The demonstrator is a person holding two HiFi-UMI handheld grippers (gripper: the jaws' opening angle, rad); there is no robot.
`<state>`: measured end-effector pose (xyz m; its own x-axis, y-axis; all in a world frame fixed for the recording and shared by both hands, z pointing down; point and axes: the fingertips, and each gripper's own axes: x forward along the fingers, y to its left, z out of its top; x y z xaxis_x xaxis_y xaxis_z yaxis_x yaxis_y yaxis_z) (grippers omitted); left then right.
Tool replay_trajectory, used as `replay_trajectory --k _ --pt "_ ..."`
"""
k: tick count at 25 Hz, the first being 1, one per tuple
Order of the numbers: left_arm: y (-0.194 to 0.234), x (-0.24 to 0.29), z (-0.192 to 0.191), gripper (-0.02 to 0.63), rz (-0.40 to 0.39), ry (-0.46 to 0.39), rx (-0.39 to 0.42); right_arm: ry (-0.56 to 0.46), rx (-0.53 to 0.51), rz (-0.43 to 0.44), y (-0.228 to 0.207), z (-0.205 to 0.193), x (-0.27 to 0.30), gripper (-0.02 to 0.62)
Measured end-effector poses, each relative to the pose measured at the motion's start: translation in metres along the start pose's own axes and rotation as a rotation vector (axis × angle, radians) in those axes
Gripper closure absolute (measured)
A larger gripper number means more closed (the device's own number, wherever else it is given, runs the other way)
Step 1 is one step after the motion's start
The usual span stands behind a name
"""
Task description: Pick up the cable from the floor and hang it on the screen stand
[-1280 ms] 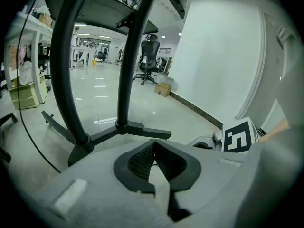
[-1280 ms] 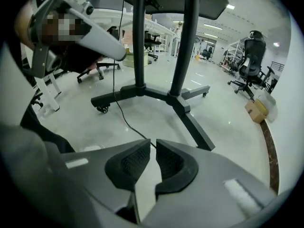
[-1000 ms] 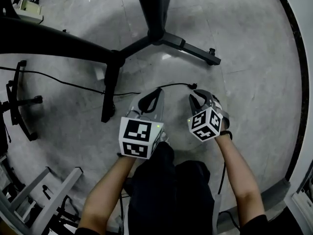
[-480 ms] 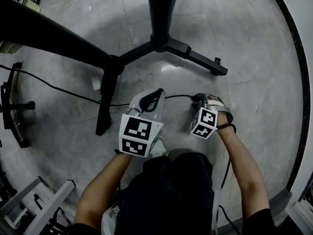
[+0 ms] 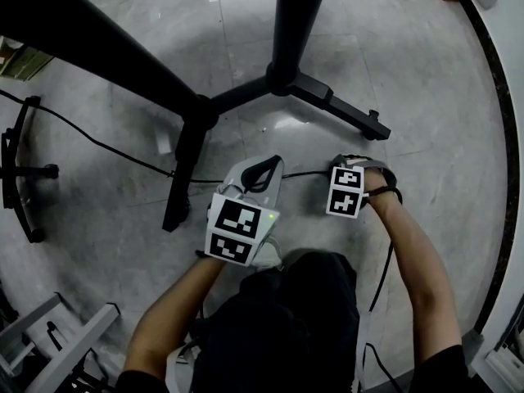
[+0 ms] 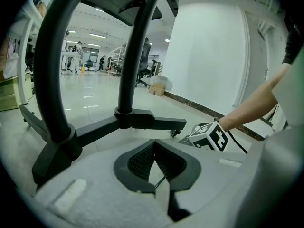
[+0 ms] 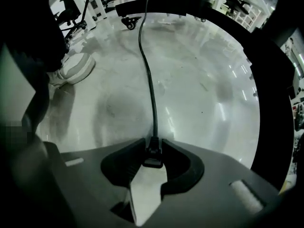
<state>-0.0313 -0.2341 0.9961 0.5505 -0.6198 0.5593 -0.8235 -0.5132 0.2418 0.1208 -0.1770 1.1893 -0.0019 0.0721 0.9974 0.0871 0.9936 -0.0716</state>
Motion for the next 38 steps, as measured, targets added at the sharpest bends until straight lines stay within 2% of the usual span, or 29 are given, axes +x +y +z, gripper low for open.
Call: replay_trajectory --k 3,9,13,18,24,29,30,31,38 --pt "0.001 -0.002 -0.003 0.601 0.007 0.007 0.000 0.009 -0.032 -0.057 0.000 -0.002 0.000 0.489" --pt "-0.003 -0.013 -0.001 0.601 0.023 0.016 0.034 0.029 -0.053 -0.321 -0.014 -0.008 -0.017 0.491" --pt "-0.008 -0.029 0.005 0.601 0.040 0.028 0.036 0.045 -0.029 -0.430 -0.024 -0.014 -0.050 0.491" --pt "-0.024 -0.059 0.020 0.601 0.051 0.063 0.060 0.048 0.013 -0.496 -0.025 -0.023 -0.111 0.492" --pt "-0.042 -0.097 0.051 0.601 0.074 0.101 0.137 0.080 -0.050 -0.547 -0.014 -0.025 -0.193 0.492" --pt "-0.054 -0.126 0.085 0.600 0.087 0.117 0.149 0.070 -0.094 -0.585 -0.008 -0.020 -0.264 0.492" --pt "-0.057 -0.132 0.090 0.549 0.085 0.125 0.149 0.056 -0.097 -0.591 -0.006 -0.016 -0.280 0.492" --pt "-0.061 -0.138 0.096 0.528 0.084 0.132 0.151 0.040 -0.099 -0.595 -0.005 -0.013 -0.297 0.492" --pt "-0.083 -0.193 0.149 0.509 0.110 0.137 0.194 0.018 -0.168 -0.669 0.009 0.002 -0.423 0.492"
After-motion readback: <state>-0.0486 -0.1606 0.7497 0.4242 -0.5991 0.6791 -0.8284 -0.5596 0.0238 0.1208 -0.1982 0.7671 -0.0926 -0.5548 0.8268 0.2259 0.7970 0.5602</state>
